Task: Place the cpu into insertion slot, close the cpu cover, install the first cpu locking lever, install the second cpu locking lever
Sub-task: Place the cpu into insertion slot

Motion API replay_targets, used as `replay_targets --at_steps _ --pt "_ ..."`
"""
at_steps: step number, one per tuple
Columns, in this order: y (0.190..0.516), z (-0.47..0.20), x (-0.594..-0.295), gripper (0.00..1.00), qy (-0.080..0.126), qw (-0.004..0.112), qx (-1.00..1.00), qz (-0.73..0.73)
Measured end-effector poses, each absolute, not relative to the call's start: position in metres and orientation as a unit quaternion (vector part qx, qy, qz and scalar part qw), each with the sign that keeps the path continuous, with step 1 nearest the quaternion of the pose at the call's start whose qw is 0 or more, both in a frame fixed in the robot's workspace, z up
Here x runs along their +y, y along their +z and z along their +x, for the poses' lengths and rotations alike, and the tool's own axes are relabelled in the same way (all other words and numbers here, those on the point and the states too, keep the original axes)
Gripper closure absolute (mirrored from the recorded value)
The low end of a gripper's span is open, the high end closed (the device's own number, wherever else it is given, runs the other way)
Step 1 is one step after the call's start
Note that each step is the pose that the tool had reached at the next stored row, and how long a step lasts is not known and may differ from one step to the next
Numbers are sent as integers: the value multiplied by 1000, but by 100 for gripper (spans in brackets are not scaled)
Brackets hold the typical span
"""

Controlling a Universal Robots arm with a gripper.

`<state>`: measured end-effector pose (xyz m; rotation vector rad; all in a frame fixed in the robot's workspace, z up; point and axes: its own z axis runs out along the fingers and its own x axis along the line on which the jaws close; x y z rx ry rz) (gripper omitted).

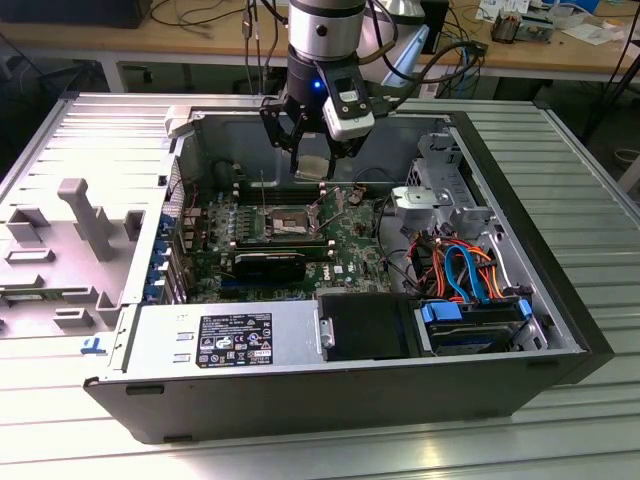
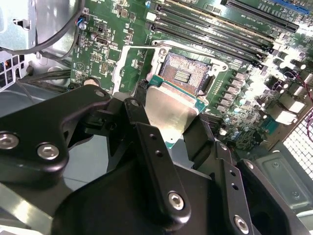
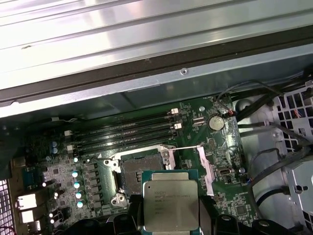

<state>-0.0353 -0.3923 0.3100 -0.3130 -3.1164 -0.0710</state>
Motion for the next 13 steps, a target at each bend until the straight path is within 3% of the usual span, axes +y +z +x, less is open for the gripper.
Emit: replay_targets --at_steps 13 --pt "310 -35 -392 45 -23 4 -994 -108"
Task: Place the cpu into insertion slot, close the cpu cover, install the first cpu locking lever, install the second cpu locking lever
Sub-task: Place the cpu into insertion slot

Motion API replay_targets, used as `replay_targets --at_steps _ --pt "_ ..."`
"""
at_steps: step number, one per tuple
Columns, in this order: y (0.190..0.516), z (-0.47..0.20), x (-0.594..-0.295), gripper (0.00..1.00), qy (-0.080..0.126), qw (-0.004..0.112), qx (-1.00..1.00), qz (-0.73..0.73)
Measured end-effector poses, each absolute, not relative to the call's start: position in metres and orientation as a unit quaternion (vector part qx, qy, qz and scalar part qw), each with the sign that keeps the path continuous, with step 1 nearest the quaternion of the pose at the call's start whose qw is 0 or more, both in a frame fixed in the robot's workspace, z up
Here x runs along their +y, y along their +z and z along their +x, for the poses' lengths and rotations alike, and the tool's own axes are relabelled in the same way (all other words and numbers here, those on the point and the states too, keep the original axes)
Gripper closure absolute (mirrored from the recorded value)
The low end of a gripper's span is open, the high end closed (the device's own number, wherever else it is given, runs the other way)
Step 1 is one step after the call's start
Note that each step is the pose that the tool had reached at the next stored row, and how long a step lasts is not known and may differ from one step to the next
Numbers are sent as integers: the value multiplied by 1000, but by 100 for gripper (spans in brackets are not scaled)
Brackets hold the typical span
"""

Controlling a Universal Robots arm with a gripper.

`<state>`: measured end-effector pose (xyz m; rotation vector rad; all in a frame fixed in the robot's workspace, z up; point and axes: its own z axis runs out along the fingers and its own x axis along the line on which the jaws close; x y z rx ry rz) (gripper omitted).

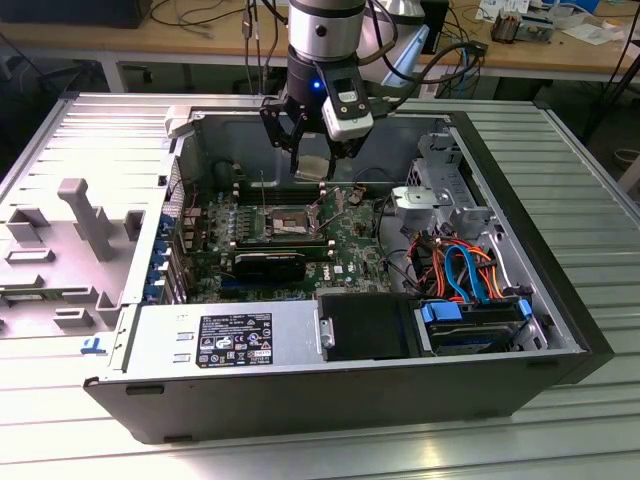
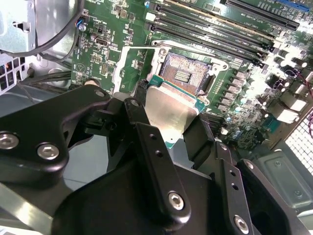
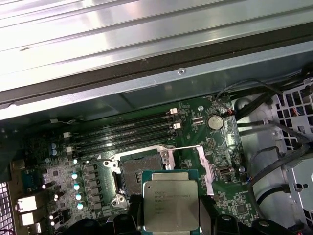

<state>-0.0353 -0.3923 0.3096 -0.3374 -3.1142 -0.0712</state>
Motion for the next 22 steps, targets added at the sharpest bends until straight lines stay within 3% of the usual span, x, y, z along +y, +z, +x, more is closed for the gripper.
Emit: replay_targets --at_steps 22 --pt "309 -35 -392 45 -23 4 -992 -121"
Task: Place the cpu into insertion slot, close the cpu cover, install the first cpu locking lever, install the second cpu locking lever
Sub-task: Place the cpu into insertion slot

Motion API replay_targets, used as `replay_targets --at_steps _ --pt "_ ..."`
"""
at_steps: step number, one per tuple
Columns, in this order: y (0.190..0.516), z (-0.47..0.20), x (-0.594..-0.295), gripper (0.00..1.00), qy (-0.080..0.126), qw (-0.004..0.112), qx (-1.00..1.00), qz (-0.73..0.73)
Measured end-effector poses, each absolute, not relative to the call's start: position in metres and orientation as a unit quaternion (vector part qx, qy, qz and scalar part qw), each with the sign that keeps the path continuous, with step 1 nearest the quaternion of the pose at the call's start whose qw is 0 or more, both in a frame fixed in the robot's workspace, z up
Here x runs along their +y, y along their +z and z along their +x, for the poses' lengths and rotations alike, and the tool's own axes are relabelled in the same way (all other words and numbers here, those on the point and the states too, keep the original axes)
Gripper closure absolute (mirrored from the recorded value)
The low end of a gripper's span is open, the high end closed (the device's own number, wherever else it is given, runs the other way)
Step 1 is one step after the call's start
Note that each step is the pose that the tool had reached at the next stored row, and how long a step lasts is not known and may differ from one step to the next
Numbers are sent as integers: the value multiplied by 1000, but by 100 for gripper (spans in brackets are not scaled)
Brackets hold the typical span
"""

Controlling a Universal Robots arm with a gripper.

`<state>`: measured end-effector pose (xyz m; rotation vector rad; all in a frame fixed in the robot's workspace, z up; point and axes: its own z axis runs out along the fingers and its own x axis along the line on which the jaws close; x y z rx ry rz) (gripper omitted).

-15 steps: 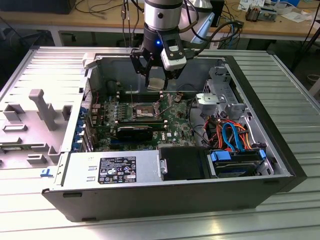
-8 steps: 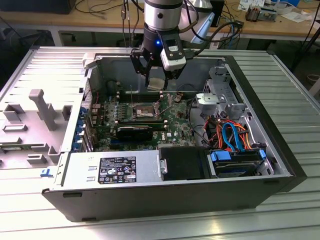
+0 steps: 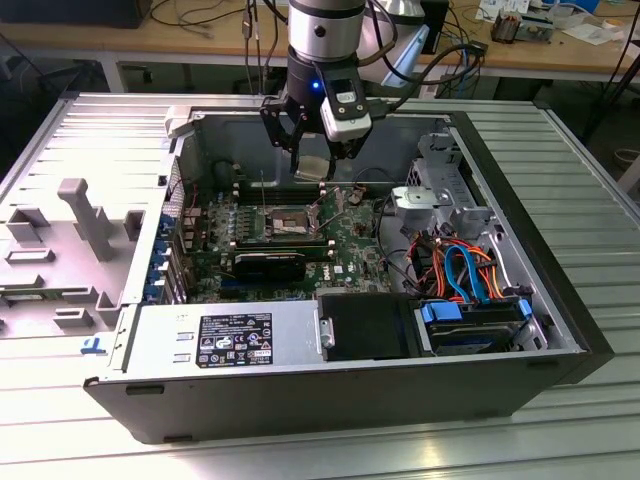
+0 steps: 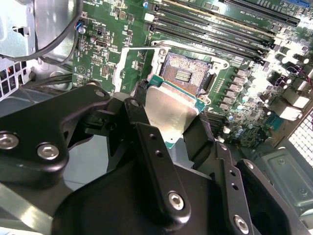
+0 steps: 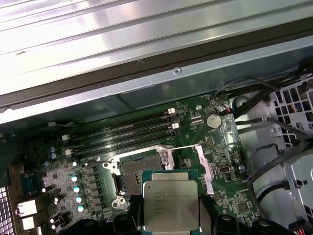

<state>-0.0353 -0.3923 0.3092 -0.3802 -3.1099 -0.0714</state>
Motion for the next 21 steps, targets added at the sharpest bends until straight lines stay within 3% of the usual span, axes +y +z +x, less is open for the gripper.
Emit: replay_targets --at_steps 21 --pt "308 -35 -392 45 -23 4 -991 -132"
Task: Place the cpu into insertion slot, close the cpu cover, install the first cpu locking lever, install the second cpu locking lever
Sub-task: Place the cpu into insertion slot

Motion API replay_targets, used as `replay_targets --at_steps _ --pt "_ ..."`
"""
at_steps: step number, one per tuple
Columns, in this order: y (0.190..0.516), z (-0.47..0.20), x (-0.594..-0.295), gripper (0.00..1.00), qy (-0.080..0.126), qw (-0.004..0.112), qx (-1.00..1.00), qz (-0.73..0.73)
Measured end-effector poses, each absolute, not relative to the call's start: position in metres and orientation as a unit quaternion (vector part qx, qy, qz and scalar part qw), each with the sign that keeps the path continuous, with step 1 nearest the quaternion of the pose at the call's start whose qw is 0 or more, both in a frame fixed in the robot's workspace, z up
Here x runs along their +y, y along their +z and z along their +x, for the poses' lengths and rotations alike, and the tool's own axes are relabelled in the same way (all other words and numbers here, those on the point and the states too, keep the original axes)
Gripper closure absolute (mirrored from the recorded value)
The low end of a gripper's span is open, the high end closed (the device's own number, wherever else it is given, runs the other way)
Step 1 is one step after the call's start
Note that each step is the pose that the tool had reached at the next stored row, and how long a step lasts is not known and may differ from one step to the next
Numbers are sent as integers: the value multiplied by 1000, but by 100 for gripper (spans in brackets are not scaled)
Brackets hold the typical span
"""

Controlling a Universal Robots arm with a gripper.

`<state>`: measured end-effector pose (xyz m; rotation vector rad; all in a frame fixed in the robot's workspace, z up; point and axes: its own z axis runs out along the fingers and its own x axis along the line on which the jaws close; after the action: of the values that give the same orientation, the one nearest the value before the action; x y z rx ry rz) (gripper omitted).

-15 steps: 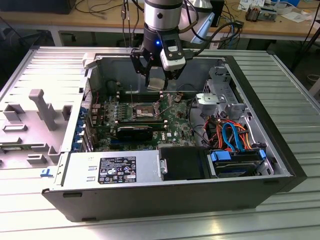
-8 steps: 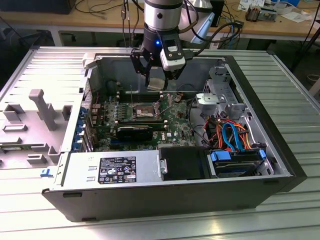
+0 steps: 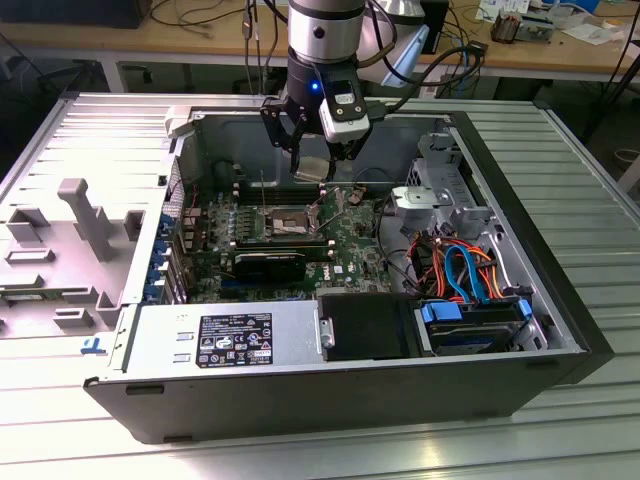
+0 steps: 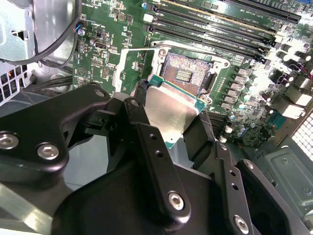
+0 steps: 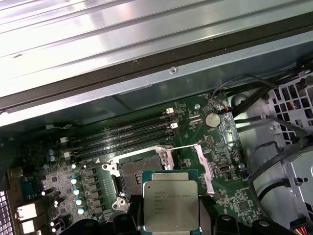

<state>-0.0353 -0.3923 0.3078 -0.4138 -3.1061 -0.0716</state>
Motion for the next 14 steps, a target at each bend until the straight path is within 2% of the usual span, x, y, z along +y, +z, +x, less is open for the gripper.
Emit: replay_targets --at_steps 14 --pt "308 -35 -392 45 -23 4 -990 -136"
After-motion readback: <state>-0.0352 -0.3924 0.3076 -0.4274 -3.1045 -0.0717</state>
